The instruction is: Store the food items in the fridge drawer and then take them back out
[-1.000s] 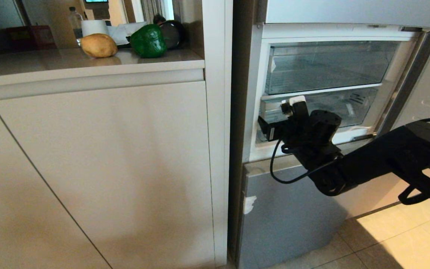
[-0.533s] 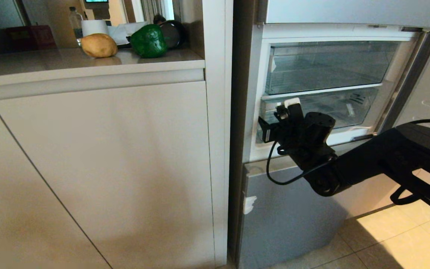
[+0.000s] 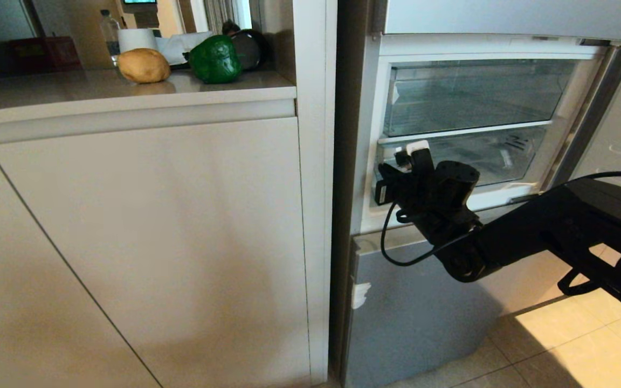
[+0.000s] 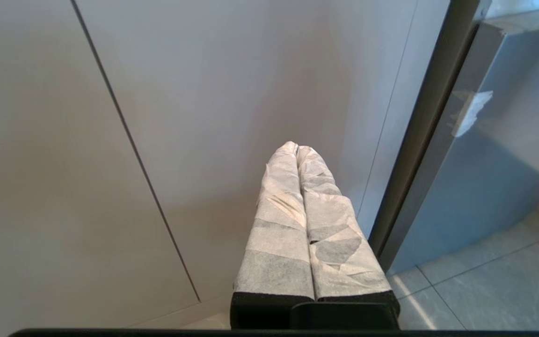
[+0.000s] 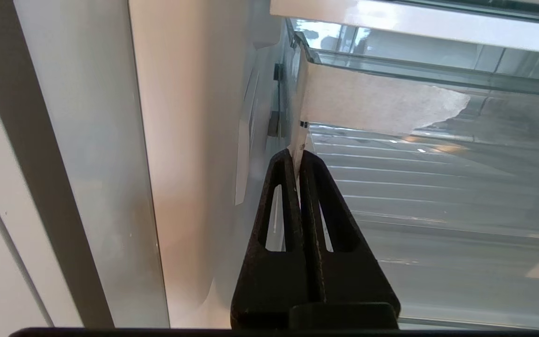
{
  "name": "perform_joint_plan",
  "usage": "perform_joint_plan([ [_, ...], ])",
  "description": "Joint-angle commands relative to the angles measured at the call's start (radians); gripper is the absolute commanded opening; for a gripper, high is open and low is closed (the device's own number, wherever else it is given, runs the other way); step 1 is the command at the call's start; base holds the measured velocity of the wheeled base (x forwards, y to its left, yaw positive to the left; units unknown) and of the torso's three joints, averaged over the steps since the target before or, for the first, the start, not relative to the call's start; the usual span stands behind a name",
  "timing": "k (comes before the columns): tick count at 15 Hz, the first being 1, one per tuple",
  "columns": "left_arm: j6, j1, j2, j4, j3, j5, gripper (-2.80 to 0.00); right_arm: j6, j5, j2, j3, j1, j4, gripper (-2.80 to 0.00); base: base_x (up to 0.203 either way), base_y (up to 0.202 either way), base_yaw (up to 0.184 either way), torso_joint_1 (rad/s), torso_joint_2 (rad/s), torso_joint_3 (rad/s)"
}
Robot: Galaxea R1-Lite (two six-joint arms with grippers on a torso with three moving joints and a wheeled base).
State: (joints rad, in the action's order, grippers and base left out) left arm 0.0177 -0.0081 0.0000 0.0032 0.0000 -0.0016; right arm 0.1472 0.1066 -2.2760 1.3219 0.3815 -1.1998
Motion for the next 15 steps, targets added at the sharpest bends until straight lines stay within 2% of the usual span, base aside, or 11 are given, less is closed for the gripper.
perform_joint_plan([
  [1, -0.001, 0.000, 0.002, 0.000, 0.000, 0.000, -2.80, 0.002, 0.003, 0.007, -0.005, 0.000, -0.010, -2.80, 0.000, 0.000, 0.000, 0.000, 0.00, 0.000],
  [7, -0.001, 0.000, 0.002, 0.000, 0.000, 0.000, -2.80, 0.006, 0.005, 0.087, -0.115, 0.035, -0.013, -2.80, 0.000, 0.000, 0.000, 0.000, 0.00, 0.000],
  [15, -0.001, 0.000, 0.002, 0.000, 0.000, 0.000, -2.80, 0.006, 0.023, 0.117, -0.175, 0.081, -0.015, -2.80, 0.000, 0.000, 0.000, 0.000, 0.00, 0.000],
])
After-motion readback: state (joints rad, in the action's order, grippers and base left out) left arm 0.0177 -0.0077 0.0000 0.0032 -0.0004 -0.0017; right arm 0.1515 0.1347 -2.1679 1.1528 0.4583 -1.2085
